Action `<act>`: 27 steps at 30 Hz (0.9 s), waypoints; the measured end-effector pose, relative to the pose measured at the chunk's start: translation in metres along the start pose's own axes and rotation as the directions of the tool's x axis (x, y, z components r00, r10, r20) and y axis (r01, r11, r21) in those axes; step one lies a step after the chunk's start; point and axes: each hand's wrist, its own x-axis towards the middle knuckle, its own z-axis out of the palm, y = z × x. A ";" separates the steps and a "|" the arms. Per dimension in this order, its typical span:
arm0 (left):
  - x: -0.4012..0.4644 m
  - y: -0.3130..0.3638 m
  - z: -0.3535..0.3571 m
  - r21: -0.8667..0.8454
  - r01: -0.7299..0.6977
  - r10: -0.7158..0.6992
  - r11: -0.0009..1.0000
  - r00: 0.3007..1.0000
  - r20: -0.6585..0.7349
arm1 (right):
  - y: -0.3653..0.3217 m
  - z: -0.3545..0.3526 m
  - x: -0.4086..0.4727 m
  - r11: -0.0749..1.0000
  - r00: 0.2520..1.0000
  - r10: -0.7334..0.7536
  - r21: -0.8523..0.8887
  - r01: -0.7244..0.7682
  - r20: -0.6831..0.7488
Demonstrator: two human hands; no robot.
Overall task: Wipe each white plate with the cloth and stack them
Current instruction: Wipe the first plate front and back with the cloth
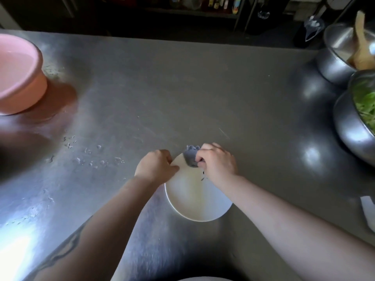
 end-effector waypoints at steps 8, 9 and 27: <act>-0.006 -0.015 0.009 -0.230 0.108 -0.128 0.967 0.989 -0.076 | 0.015 -0.010 -0.004 0.991 0.995 0.097 -0.093 -0.100 -0.029; -0.008 -0.018 0.009 -0.244 0.131 -0.145 0.961 0.989 -0.041 | 0.018 -0.010 -0.006 0.989 0.994 0.104 -0.103 -0.108 -0.038; -0.010 -0.010 0.010 -0.048 0.142 -0.134 0.989 0.981 0.143 | 0.021 -0.010 -0.010 0.993 0.998 0.059 -0.101 -0.060 -0.014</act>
